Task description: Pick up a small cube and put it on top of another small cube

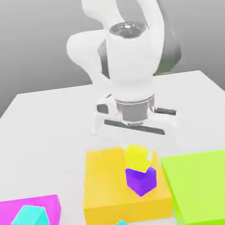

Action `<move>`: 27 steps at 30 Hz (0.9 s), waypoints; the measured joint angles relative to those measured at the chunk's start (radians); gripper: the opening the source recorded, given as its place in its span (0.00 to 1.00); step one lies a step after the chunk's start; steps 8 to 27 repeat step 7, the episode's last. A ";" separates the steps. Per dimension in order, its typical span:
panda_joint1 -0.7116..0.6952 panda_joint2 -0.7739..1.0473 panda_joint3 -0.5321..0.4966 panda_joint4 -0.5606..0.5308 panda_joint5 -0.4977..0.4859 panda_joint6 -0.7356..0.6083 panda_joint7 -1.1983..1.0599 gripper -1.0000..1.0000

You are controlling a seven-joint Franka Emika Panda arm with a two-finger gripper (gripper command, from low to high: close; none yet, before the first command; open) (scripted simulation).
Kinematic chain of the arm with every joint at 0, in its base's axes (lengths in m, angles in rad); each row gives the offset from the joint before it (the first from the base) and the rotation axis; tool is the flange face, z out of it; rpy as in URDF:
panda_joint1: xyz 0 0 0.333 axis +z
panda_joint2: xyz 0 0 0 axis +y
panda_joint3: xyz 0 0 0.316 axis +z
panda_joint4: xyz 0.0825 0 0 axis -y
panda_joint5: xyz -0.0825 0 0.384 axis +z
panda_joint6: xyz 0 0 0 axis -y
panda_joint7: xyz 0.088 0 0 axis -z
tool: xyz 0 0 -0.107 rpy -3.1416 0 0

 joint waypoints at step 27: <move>0.004 -0.047 -0.003 0.010 0.010 -0.058 -0.007 1.00</move>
